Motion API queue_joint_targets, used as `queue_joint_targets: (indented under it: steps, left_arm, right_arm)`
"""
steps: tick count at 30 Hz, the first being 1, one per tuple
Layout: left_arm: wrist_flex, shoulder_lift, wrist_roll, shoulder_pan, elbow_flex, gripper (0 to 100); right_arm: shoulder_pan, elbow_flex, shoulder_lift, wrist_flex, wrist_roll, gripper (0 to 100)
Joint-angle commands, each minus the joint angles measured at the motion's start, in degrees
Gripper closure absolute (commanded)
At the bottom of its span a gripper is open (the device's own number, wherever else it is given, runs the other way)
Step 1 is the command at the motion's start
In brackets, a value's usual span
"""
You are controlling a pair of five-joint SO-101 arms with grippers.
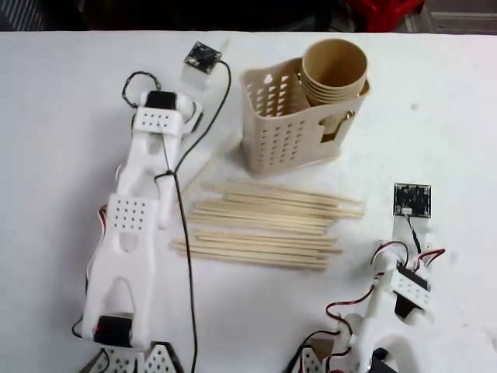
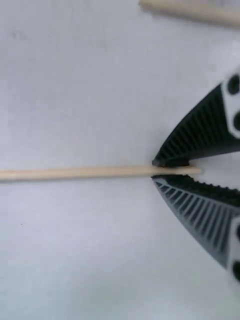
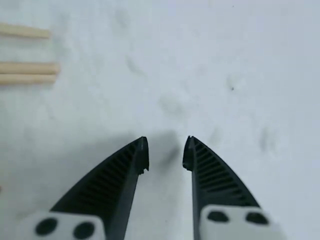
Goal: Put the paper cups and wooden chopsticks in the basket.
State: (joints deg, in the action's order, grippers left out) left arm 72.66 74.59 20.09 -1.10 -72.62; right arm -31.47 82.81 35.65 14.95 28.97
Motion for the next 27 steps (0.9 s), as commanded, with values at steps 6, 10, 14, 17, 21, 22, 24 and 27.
queue_joint_targets:
  steps: [6,10,14,17,21,22,24,27]
  left_arm:
    - [29.89,-10.86,1.32,-6.64,-19.69,98]
    - [30.07,-19.56,6.07,-11.47,-7.91,98]
    - [29.98,-35.30,12.75,-14.64,16.62,98]
    - [29.80,-51.21,20.22,-15.25,36.84,98]
    - [25.49,-71.25,27.87,-13.93,64.97,98]
    - [22.86,-75.65,29.01,-13.85,72.09,98]
    - [16.18,-82.95,29.71,-13.93,85.19,98]
    - [6.51,-90.77,29.45,-13.93,101.45,98]
  right_arm:
    - [0.31,-0.26,1.01,-1.19,0.62,87.2]
    - [0.40,-0.09,1.36,-1.27,0.62,87.2]
    - [0.31,0.09,1.01,-2.15,0.62,87.2]
    - [0.31,0.70,1.45,-2.42,0.62,87.4]
    - [0.31,0.70,1.45,-2.42,0.26,87.5]
    - [0.31,0.70,1.45,-2.42,0.26,87.5]
    - [0.31,0.62,1.54,-2.42,0.18,88.1]
    - [0.84,-0.44,1.54,-2.24,0.18,95.4]
